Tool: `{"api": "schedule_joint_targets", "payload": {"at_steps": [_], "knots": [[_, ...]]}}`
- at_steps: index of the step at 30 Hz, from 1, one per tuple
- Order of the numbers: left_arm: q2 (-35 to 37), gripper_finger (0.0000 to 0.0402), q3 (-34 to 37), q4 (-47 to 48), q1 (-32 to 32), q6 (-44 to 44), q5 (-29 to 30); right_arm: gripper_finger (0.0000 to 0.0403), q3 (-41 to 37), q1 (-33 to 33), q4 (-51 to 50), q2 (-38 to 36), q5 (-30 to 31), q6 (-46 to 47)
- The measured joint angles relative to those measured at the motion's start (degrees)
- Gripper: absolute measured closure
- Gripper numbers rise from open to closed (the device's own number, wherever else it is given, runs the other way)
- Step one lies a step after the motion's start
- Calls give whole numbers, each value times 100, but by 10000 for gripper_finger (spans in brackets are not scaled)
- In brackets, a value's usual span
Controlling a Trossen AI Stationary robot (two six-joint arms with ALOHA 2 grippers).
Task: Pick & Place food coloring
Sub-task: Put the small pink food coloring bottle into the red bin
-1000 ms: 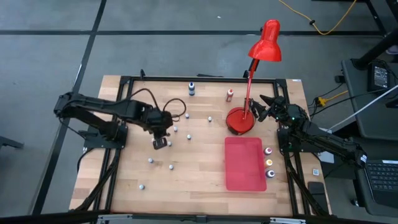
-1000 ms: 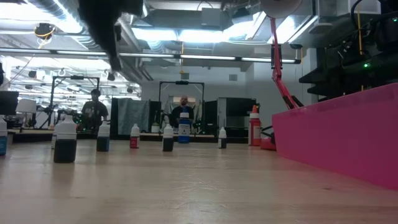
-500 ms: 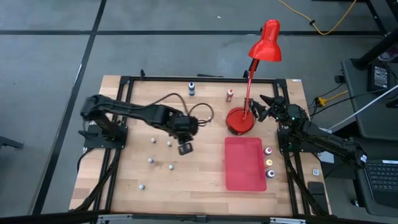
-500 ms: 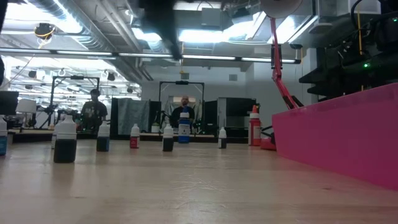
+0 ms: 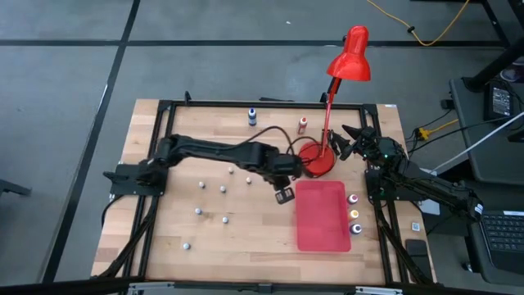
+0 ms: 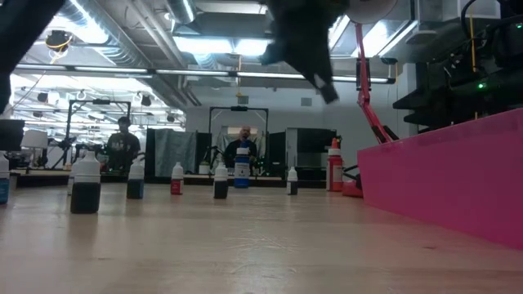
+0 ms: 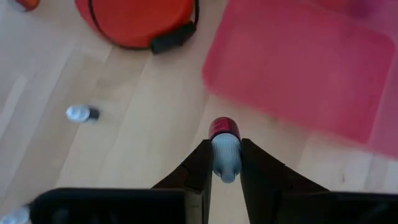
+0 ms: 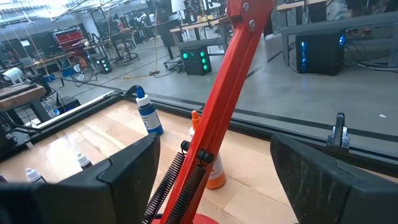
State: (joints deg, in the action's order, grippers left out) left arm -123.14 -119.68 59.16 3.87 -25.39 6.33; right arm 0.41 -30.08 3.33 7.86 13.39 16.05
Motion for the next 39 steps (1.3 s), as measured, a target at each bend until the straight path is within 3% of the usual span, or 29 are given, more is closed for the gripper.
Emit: {"api": "schedule_joint_targets", "payload": {"at_steps": [13,27,39], "knots": [[-1233,345,-1533,-47,-102,18,-120,97,2,0,-1,0,0,-1],[-1704,349,-1532,-665,-56,216,-129,97,2,0,-2,0,0,0],[-2066,349,-1514,-590,-14,391,-234,97,0,2,-2,0,2,0]]}}
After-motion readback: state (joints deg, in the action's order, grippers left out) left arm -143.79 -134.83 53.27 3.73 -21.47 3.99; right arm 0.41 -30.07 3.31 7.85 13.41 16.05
